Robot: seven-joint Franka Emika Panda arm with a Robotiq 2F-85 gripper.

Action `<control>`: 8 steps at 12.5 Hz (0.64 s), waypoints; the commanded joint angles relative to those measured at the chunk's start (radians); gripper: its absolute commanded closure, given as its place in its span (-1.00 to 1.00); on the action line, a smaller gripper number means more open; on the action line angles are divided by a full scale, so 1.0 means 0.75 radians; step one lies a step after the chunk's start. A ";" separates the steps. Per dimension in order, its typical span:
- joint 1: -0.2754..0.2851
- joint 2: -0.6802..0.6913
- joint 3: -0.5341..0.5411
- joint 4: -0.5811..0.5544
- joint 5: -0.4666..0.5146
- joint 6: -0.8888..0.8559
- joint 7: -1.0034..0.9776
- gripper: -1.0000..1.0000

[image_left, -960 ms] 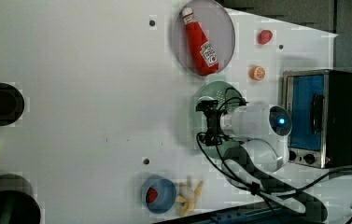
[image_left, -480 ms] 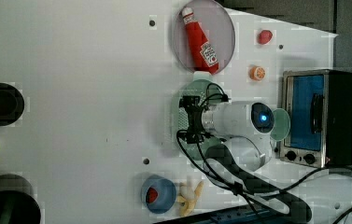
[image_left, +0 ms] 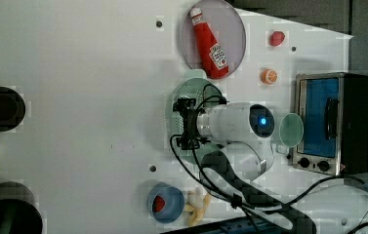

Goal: Drag strainer right to left.

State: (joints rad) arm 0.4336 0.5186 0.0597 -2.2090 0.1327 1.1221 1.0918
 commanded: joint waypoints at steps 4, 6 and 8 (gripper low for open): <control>0.136 0.053 0.013 0.124 -0.029 -0.038 0.189 -1.00; 0.163 0.078 0.013 0.165 -0.029 -0.048 0.208 -1.00; 0.191 0.101 0.013 0.214 -0.029 -0.074 0.251 -1.00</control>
State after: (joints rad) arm 0.5513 0.5923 0.0566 -2.0664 0.1177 1.0752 1.2119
